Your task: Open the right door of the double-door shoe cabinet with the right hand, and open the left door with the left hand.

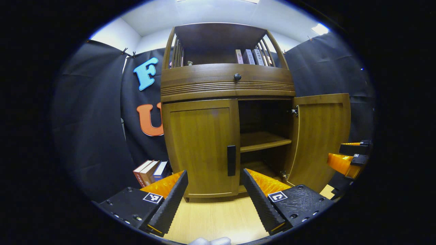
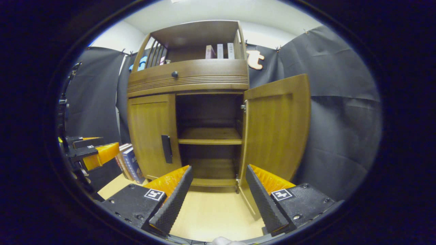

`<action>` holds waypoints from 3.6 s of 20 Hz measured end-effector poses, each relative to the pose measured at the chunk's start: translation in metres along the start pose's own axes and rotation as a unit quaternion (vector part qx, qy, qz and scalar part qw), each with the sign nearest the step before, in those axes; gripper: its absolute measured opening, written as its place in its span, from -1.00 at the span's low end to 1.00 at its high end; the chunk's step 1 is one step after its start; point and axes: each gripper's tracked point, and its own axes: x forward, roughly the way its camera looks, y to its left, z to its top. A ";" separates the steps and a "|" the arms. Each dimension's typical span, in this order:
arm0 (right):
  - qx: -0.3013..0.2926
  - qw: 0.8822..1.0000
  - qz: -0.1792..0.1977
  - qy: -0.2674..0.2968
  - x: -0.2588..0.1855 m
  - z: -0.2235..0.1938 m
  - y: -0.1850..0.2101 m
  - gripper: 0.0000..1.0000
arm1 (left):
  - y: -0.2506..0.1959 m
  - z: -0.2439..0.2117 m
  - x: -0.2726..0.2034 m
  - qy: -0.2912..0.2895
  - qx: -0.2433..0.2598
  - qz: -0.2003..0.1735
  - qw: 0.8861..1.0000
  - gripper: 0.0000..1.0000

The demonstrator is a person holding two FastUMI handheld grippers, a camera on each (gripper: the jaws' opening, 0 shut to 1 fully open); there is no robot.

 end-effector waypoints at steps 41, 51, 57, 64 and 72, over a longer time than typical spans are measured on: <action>-0.037 0.996 -0.058 0.056 -0.027 0.007 -0.019 0.99 | -0.062 -0.061 0.239 0.005 -0.041 -0.045 0.998 -0.44; -0.030 0.997 -0.048 0.057 -0.054 -0.004 -0.017 0.99 | -0.046 -0.069 0.175 -0.008 -0.043 -0.077 0.996 -0.45; -0.030 0.997 -0.036 0.061 -0.058 -0.008 -0.013 1.00 | -0.026 -0.076 0.136 -0.008 -0.041 -0.069 0.997 -0.46; -0.037 0.997 -0.015 0.068 -0.054 -0.014 -0.002 1.00 | 0.013 -0.084 0.086 -0.011 -0.049 -0.045 0.998 -0.46; -0.044 0.996 0.032 0.075 -0.045 -0.021 0.031 1.00 | 0.065 -0.094 0.048 -0.004 -0.042 0.003 0.999 -0.46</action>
